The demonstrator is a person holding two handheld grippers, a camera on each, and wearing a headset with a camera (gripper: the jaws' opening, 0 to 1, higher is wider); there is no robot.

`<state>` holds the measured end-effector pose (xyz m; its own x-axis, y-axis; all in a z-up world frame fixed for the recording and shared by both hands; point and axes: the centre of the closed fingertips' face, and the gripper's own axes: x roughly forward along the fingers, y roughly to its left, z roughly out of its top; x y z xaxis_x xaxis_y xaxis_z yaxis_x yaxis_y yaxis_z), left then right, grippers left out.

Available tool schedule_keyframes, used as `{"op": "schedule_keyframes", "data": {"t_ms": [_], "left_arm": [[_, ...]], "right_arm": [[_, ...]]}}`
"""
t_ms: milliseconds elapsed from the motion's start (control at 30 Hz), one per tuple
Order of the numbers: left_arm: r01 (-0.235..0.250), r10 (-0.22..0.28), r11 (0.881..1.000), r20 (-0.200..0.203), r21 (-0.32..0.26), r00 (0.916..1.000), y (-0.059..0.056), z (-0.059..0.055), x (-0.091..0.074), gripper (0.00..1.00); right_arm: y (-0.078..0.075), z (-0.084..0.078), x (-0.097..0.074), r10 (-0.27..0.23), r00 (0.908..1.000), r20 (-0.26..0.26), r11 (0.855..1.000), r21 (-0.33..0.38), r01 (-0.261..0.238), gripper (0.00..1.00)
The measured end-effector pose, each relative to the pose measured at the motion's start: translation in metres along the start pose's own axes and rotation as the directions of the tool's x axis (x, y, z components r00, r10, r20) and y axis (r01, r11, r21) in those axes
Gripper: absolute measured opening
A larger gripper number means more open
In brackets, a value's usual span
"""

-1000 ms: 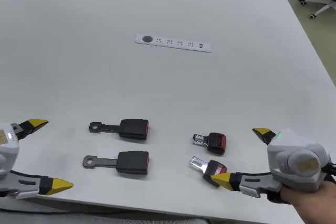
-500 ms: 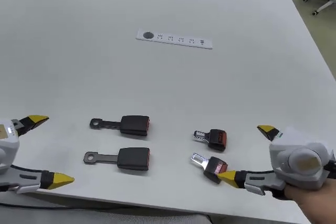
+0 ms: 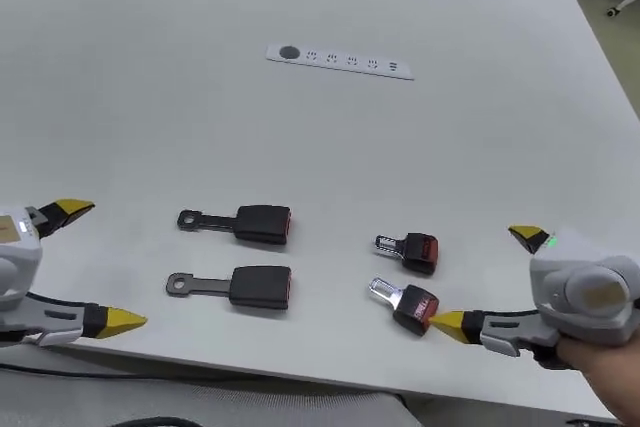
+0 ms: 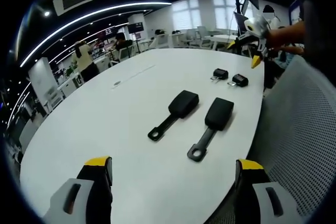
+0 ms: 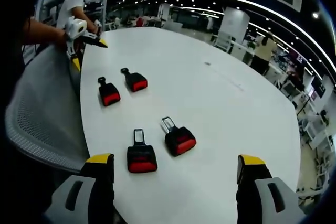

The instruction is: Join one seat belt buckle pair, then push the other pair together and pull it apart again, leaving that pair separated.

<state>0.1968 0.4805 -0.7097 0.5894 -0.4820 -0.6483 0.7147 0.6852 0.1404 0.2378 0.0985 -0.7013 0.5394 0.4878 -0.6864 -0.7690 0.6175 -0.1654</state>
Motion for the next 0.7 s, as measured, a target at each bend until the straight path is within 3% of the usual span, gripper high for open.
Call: {"op": "schedule_keyframes", "data": {"t_ms": [367, 533, 700], "left_arm": [[-0.004, 0.004, 1.000, -0.004, 0.008, 1.0000, -0.0012, 0.0002, -0.0003, 0.99], [-0.008, 0.008, 1.000, -0.005, 0.000, 1.0000, -0.0006, -0.0003, -0.0005, 0.98], [0.001, -0.001, 1.000, -0.015, 0.008, 0.9999, 0.0000, -0.0043, 0.0012, 0.98]], "right_arm": [[0.0038, -0.0067, 0.0019, 0.013, 0.9997, -0.019, 1.000, -0.002, -0.013, 0.99], [-0.0015, -0.0059, 0.0049, -0.010, 0.9999, 0.005, 1.000, 0.006, 0.010, 0.98], [0.0017, -0.0069, 0.0061, 0.009, 0.9999, 0.007, 1.000, 0.021, -0.010, 0.99]]}}
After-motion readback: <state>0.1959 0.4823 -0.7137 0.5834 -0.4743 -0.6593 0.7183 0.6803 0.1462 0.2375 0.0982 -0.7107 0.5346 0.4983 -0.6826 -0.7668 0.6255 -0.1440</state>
